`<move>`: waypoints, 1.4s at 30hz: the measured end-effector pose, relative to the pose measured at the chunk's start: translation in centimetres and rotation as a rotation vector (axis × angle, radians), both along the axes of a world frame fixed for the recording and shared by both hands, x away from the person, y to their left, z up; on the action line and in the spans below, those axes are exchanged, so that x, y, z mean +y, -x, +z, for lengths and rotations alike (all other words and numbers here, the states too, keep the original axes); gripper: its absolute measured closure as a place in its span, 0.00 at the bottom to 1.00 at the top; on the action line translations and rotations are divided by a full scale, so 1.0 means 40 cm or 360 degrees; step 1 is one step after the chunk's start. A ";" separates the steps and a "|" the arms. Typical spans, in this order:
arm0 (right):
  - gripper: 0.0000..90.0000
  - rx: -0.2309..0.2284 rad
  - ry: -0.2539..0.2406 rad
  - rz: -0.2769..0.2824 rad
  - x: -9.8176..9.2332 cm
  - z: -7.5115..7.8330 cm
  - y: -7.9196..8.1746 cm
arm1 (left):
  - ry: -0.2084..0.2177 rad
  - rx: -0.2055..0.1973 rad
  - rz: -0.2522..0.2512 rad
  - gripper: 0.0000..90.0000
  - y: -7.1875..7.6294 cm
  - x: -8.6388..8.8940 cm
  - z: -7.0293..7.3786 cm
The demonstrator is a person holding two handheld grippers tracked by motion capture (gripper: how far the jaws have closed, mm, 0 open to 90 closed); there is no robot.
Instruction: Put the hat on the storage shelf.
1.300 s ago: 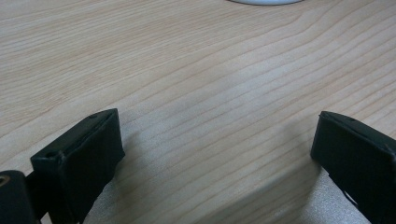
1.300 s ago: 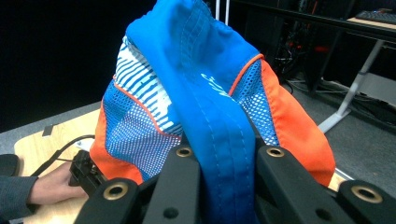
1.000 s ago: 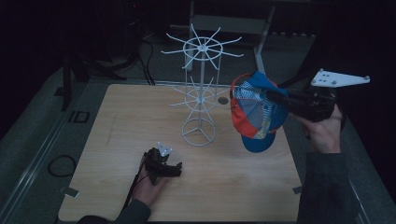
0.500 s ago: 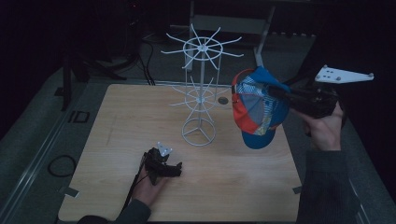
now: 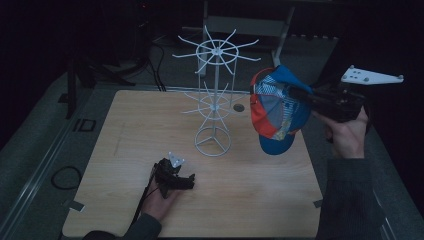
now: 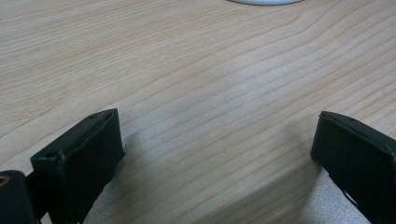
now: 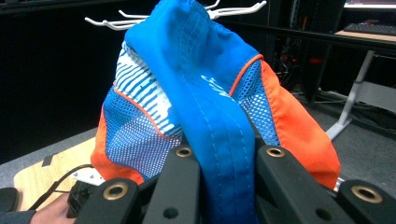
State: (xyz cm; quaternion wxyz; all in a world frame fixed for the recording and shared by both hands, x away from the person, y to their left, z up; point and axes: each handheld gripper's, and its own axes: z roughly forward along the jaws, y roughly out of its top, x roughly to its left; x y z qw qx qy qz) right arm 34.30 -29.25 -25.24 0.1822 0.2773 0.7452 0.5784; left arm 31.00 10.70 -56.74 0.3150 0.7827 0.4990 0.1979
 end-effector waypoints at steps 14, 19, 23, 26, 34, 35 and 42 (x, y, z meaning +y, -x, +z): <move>0.93 -0.0050 -0.0042 -0.0011 0.005 0.036 -0.001 | 0.0000 -0.0001 -0.0001 0.03 0.000 0.000 0.000; 0.93 -0.0069 -0.0083 -0.0004 0.010 0.050 -0.002 | 0.0000 -0.0001 -0.0001 0.03 0.000 0.000 0.000; 0.93 -0.0074 -0.0114 -0.0015 0.015 0.058 -0.011 | -0.0005 0.0002 -0.0005 0.03 0.000 0.001 0.000; 0.93 -0.0060 -0.0110 -0.0020 0.025 0.059 -0.024 | -0.0006 0.0002 -0.0005 0.03 0.000 0.001 0.000; 0.92 0.0038 -0.0043 -0.0006 0.055 0.029 -0.062 | -0.0006 0.0003 -0.0006 0.03 0.000 0.001 0.000; 0.92 0.0054 -0.0025 0.0000 0.059 0.023 -0.064 | -0.0005 0.0003 -0.0005 0.03 0.000 0.001 0.000; 0.65 0.0095 0.0164 -0.0057 0.077 -0.011 -0.064 | -0.0001 0.0002 -0.0002 0.03 0.000 0.000 0.000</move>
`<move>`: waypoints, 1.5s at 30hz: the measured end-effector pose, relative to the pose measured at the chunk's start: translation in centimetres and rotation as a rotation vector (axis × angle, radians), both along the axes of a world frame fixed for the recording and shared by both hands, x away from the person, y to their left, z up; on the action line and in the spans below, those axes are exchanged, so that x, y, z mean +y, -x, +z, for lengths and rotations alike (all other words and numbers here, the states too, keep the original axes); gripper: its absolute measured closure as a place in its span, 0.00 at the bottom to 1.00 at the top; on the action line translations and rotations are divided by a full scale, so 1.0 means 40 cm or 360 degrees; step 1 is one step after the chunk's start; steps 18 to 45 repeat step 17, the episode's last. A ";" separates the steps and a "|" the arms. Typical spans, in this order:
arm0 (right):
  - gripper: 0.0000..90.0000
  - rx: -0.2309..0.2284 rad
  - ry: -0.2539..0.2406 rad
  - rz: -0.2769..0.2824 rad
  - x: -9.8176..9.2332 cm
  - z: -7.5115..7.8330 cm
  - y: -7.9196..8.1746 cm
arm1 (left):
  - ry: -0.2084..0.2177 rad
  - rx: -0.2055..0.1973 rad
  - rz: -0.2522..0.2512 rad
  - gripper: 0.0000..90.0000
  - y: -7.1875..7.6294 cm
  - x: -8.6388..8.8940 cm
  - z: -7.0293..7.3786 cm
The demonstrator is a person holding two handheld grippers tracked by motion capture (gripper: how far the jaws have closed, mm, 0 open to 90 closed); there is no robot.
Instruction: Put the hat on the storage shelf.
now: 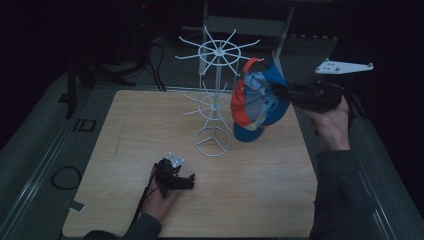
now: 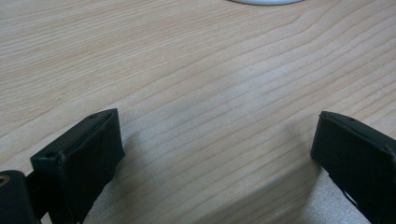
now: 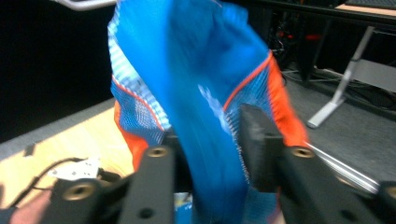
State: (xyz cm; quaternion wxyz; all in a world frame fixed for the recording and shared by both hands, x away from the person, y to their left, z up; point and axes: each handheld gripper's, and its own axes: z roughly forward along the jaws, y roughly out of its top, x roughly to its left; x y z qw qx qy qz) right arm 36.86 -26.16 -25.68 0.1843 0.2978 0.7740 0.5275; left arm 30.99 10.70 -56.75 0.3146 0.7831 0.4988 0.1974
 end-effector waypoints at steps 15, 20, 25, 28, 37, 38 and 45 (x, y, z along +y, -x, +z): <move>0.22 0.0038 0.0140 -0.0110 -0.011 -0.049 0.019 | 0.0004 -0.0001 0.0003 0.03 0.000 0.000 0.000; 0.18 0.0041 0.0138 -0.0113 -0.011 -0.059 0.021 | 0.0004 -0.0001 0.0002 0.03 0.000 0.000 0.000; 0.18 0.0041 0.0138 -0.0113 -0.011 -0.059 0.021 | 0.0004 -0.0001 0.0002 0.03 0.000 0.000 0.000; 0.18 0.0041 0.0138 -0.0113 -0.011 -0.059 0.021 | 0.0004 -0.0001 0.0002 0.03 0.000 0.000 0.000; 0.18 0.0041 0.0138 -0.0113 -0.011 -0.059 0.021 | 0.0004 -0.0001 0.0002 0.03 0.000 0.000 0.000; 0.18 0.0041 0.0138 -0.0113 -0.011 -0.059 0.021 | 0.0004 -0.0001 0.0002 0.03 0.000 0.000 0.000; 0.18 0.0041 0.0138 -0.0113 -0.011 -0.059 0.021 | 0.0004 -0.0001 0.0002 0.03 0.000 0.000 0.000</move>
